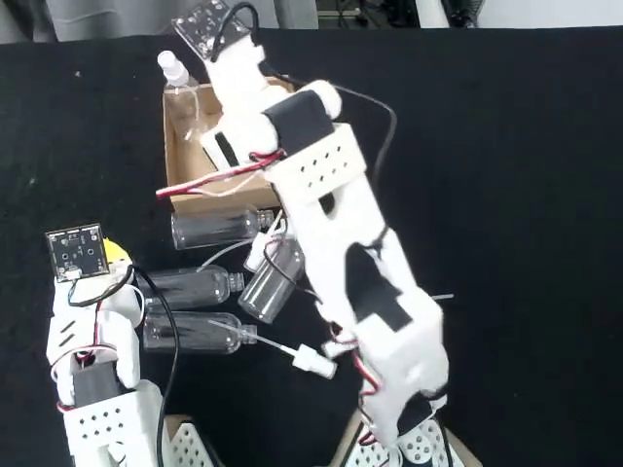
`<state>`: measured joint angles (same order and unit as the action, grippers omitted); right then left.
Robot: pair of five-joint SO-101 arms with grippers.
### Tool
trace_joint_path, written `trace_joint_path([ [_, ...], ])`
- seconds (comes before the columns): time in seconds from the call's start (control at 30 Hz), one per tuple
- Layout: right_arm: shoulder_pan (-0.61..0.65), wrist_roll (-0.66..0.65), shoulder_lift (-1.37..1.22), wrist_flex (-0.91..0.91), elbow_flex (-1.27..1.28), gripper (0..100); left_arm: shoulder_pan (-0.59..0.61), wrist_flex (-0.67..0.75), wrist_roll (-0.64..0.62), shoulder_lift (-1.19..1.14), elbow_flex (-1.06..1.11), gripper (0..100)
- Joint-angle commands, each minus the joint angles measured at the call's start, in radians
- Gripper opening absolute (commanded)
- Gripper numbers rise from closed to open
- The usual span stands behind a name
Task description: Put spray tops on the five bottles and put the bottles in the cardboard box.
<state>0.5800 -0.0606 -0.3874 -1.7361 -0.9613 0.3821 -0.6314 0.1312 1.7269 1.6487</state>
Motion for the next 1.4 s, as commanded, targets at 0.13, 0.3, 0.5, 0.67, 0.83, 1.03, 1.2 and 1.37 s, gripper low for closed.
trace_joint_path([
  [0.13,-0.006,0.084,0.237,-0.029,0.209,2.3,0.001,0.025,0.003,0.009,-0.013,3],
  [0.3,0.025,0.120,0.297,-0.028,0.357,2.4,-0.001,0.026,0.003,0.009,-0.004,3],
  [0.5,0.038,0.252,0.328,-0.023,0.450,9.5,-0.001,0.026,0.003,0.009,-0.002,3],
  [0.67,0.041,0.361,0.328,-0.023,0.552,26.0,-0.001,0.028,0.003,0.009,-0.002,3],
  [0.83,0.041,0.445,0.323,-0.023,0.608,29.8,-0.001,0.089,0.003,0.009,0.025,3],
  [1.03,0.041,0.582,0.320,-0.021,0.628,29.7,-0.001,0.095,0.003,0.009,0.030,3],
  [1.2,0.041,0.640,0.320,-0.009,0.645,29.7,-0.001,0.095,0.003,0.009,0.030,3],
  [1.37,0.041,0.678,0.320,0.063,0.739,29.7,-0.001,0.095,0.003,0.009,0.030,3],
])
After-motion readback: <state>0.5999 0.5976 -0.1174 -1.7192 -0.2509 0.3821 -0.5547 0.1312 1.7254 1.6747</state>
